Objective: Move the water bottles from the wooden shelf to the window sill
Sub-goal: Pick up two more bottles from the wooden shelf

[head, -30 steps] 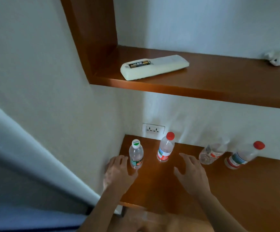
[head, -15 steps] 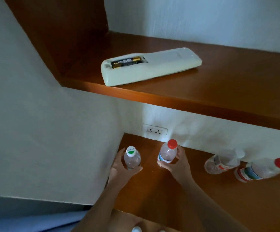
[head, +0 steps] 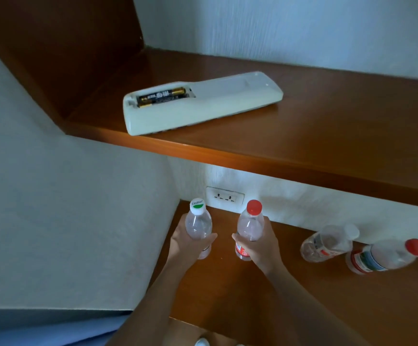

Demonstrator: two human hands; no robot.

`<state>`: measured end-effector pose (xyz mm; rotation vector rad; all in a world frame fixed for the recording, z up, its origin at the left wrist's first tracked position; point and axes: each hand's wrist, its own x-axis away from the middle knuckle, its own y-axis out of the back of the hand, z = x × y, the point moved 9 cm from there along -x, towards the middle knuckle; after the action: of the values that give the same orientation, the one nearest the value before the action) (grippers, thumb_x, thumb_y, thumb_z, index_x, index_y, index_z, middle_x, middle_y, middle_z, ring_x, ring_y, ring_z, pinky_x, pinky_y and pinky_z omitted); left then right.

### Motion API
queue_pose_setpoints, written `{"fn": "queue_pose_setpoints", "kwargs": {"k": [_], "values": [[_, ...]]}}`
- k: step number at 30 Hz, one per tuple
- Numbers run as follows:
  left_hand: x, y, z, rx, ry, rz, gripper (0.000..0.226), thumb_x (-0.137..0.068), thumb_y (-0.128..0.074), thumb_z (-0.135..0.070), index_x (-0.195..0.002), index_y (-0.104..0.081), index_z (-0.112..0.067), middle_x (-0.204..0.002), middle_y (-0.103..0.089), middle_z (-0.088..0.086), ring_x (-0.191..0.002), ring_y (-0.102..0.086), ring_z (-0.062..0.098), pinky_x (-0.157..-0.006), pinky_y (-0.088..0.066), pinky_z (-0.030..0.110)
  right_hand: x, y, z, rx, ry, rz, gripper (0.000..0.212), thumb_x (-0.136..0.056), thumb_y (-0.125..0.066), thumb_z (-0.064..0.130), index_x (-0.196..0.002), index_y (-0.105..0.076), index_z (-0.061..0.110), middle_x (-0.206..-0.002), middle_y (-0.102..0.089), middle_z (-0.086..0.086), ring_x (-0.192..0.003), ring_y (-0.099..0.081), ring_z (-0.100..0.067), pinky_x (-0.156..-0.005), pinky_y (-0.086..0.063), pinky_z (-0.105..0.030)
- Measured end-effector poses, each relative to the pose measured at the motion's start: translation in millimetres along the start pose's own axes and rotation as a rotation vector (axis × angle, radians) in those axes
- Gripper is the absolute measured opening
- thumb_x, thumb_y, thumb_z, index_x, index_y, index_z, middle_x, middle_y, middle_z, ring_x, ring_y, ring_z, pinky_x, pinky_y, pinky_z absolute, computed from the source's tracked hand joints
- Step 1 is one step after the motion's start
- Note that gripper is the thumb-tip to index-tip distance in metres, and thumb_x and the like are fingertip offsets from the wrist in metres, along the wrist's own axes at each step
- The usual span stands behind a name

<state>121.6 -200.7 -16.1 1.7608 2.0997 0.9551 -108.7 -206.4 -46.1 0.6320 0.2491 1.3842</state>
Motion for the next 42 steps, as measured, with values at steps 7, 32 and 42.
{"fn": "queue_pose_setpoints", "kwargs": {"k": [7, 32, 42], "values": [[28, 27, -43, 0.174, -0.014, 0.023, 0.072, -0.07, -0.086, -0.031, -0.13, -0.047, -0.017, -0.113, -0.06, 0.002, -0.107, -0.062, 0.02, -0.086, -0.058, 0.036, 13, 49, 42, -0.067, 0.135, -0.083, 0.071, -0.069, -0.089, 0.037, -0.124, -0.046, 0.024, -0.111, -0.053, 0.011, -0.099, -0.055, -0.012, -0.075, -0.038, -0.006], [97, 113, -49, 0.555, -0.248, -0.17, 0.048, -0.064, -0.088, -0.032, -0.099, -0.063, -0.011, -0.081, -0.071, 0.009, -0.076, -0.072, 0.021, -0.068, -0.059, 0.029, 63, 21, 124, -0.333, 0.221, 0.122, 0.062, -0.073, -0.085, 0.041, -0.119, -0.043, 0.036, -0.107, -0.055, 0.015, -0.098, -0.058, -0.012, -0.081, -0.051, -0.026], [183, 155, 0, 0.588, -0.145, -0.487, 0.046, -0.066, -0.084, -0.032, -0.1, -0.059, -0.013, -0.082, -0.068, 0.004, -0.075, -0.068, 0.017, -0.069, -0.057, 0.029, 115, -41, 161, -0.429, 0.341, 0.568, 0.071, -0.064, -0.081, 0.047, -0.124, -0.044, 0.041, -0.11, -0.057, 0.019, -0.1, -0.061, -0.01, -0.078, -0.05, -0.023]]}}
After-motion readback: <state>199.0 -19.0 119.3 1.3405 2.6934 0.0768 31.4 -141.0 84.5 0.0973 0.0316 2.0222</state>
